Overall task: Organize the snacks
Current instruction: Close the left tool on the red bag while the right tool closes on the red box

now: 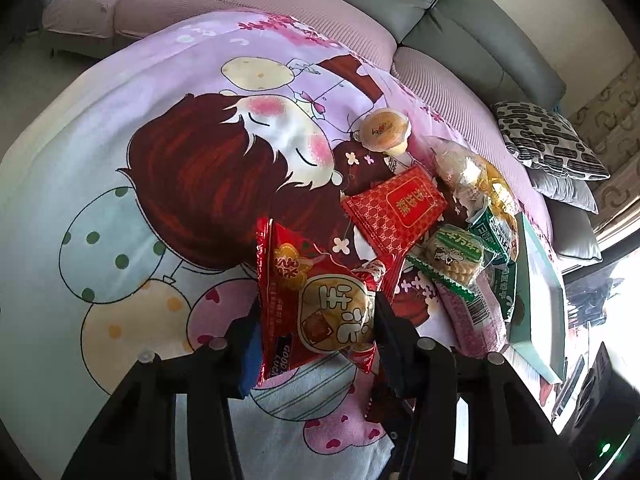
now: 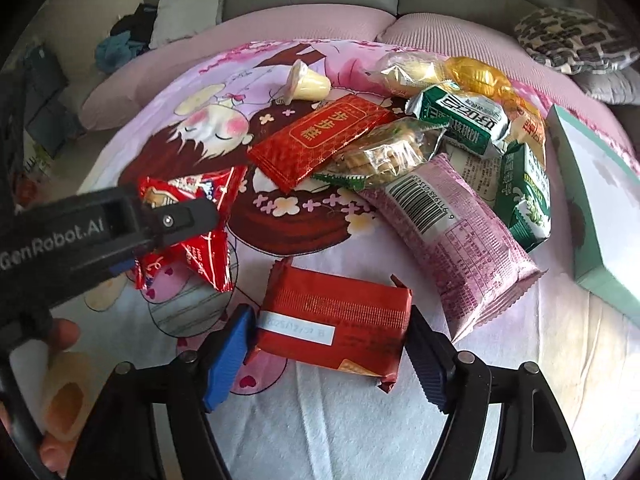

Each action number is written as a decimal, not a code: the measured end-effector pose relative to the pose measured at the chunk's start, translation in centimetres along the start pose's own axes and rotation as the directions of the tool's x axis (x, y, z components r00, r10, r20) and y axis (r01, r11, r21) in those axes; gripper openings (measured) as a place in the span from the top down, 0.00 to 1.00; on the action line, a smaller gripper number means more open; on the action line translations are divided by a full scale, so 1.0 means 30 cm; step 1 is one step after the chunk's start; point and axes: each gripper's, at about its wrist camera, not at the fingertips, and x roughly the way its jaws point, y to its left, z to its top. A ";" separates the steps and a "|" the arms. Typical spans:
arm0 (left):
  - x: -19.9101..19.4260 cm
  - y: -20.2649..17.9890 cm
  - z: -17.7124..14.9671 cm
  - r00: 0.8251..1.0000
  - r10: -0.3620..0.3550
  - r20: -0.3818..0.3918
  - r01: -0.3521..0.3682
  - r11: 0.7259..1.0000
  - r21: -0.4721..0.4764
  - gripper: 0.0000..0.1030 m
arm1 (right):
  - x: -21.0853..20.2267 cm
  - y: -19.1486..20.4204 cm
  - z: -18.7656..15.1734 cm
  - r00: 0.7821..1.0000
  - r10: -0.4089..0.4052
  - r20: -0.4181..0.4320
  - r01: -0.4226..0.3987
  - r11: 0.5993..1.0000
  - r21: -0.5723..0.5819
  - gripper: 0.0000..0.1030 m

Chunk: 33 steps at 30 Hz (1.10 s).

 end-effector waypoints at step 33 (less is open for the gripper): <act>-0.075 -0.138 0.011 0.999 -0.007 0.050 0.002 0.996 0.089 0.52 | -0.236 -0.166 0.043 0.986 -0.040 0.161 0.023 0.995 0.101 0.33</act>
